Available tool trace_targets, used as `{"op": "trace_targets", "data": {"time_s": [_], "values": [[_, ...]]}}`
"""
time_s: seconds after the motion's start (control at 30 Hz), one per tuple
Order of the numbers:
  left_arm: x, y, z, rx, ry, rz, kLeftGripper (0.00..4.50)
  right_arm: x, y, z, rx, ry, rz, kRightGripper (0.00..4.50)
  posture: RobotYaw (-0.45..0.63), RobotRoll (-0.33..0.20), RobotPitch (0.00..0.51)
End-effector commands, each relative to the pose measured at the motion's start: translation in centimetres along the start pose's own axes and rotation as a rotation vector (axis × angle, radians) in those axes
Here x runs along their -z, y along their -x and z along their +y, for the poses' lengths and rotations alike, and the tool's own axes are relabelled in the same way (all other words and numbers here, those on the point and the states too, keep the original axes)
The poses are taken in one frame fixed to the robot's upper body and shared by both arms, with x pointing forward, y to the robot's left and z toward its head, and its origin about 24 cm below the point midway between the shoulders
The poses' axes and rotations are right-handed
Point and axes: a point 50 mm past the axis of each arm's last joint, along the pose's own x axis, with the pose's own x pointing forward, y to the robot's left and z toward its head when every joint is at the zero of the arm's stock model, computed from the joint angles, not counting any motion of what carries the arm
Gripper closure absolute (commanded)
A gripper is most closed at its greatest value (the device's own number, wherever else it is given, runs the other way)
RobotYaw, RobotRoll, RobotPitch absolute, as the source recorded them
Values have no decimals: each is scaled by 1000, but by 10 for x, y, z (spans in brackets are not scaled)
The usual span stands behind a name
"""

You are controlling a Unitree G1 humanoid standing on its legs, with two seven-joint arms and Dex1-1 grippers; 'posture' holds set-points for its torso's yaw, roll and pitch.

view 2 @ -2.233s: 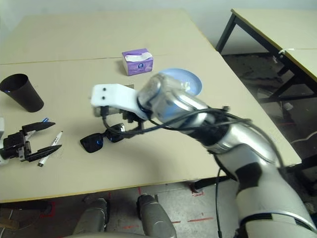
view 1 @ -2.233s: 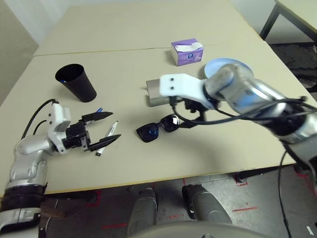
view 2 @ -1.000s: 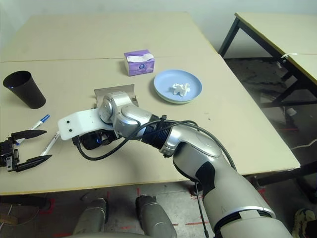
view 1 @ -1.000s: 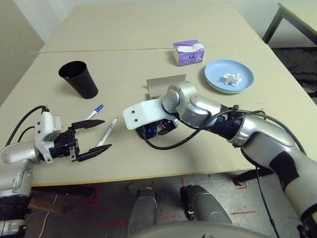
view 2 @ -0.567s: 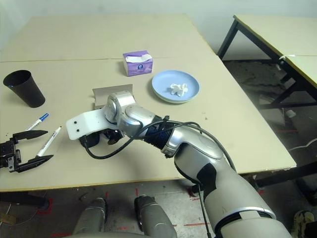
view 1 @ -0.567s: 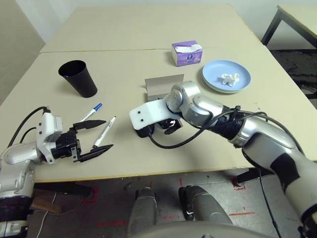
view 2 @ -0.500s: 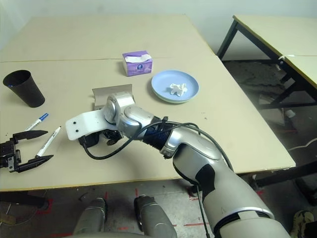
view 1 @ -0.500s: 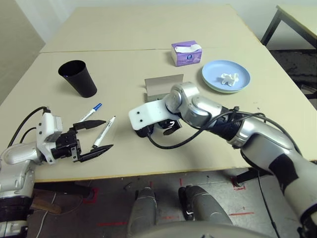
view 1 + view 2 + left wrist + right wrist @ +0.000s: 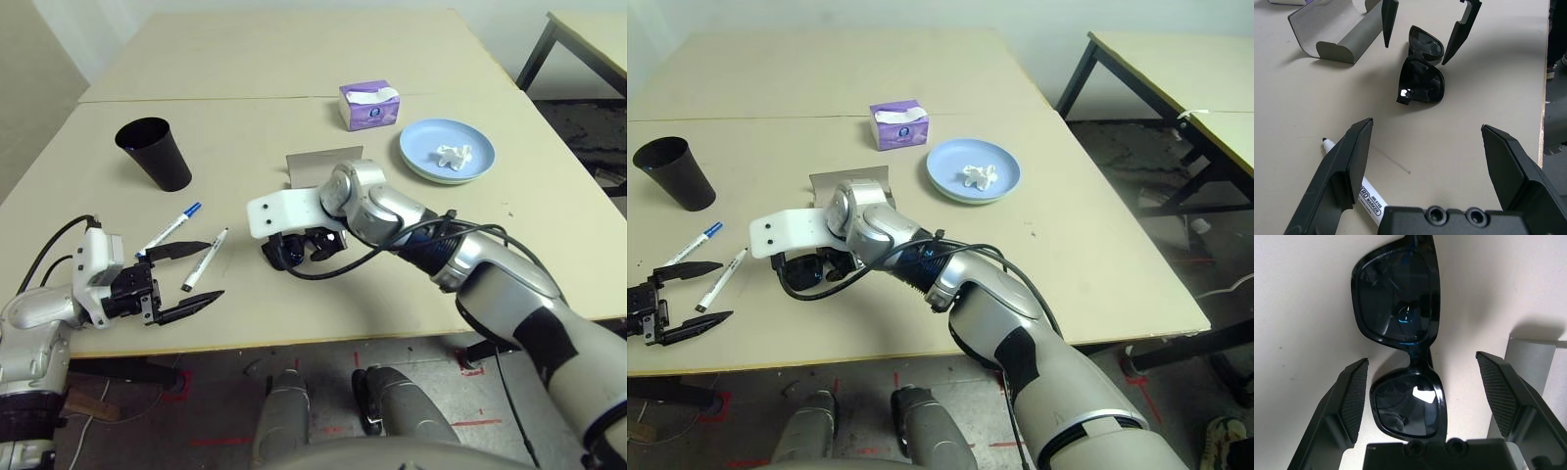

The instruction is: Organize and tidy the items on the table.

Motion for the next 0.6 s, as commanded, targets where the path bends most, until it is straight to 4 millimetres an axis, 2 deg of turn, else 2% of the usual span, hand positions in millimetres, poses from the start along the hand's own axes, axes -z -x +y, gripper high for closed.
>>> {"op": "trace_targets", "data": {"time_s": [0.03,0.57,0.6], "values": [[5,1,-4,2,13,1,0,2,-1,2,-12,4,4,28,-14,0,153],[9,1,-6,-3,21,-2,0,4,0,5,-36,-24,-8,28,-17,0,153],[9,0,-6,-2,21,-4,0,4,0,6,-38,-26,-9,190,-18,0,152]]}}
